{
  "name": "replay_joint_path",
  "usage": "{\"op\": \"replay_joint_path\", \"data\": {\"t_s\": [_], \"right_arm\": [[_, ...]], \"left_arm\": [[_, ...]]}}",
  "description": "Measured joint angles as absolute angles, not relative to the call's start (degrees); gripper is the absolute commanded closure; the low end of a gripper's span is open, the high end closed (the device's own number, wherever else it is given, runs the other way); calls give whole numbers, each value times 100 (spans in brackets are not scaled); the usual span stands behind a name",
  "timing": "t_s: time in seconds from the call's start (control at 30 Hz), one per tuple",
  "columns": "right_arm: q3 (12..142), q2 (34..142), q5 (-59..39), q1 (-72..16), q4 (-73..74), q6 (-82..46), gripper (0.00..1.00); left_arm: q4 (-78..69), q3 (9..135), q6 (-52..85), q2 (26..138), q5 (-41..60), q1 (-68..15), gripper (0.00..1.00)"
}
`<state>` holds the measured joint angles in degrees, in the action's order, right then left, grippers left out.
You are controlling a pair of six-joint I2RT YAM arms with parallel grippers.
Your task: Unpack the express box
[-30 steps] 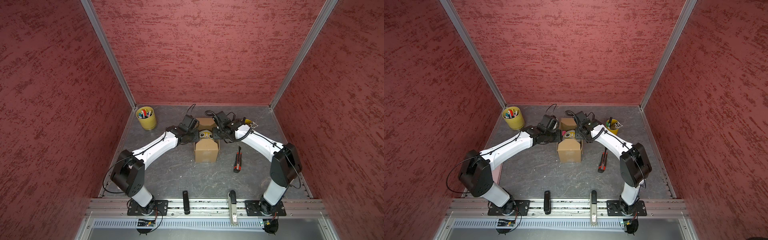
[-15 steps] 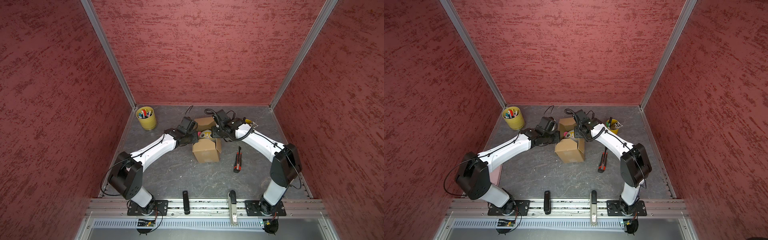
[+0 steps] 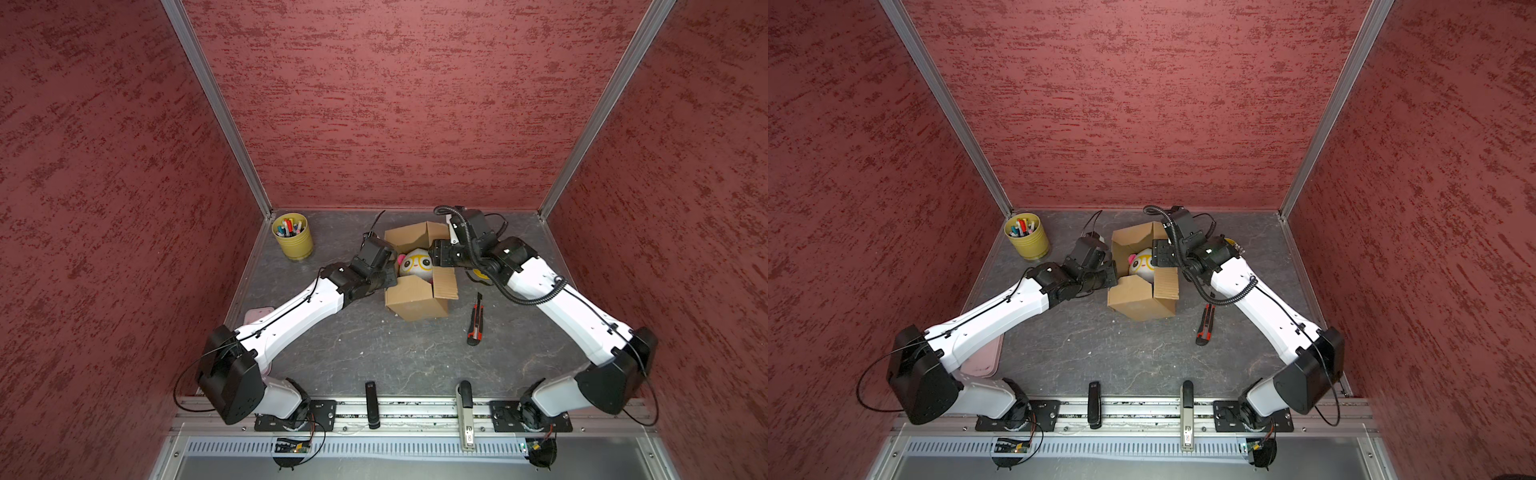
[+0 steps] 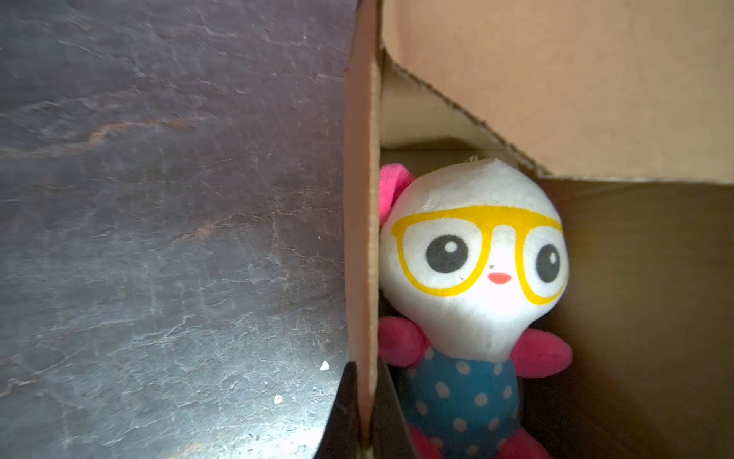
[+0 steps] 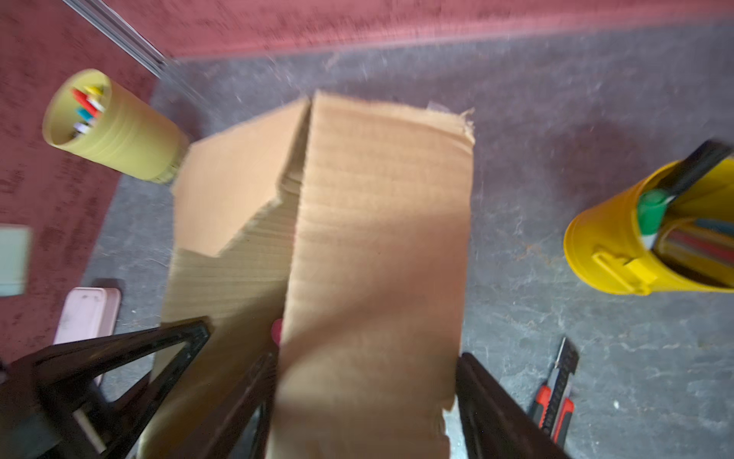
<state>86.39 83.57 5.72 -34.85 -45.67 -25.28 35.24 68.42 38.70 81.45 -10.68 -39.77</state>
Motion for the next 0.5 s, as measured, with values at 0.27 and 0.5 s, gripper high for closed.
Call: {"op": "replay_joint_path", "data": {"t_s": [0.27,0.5], "right_arm": [[8248,7723,375,-3483,-4348,-2196,19],[7769,7627,279,-3479,-4261,-2056,16]], "left_arm": [[4624,6884,4488,8145,-2137,-4431,100],[6018,7249,6077,8451,-2926,-4694,100]]}}
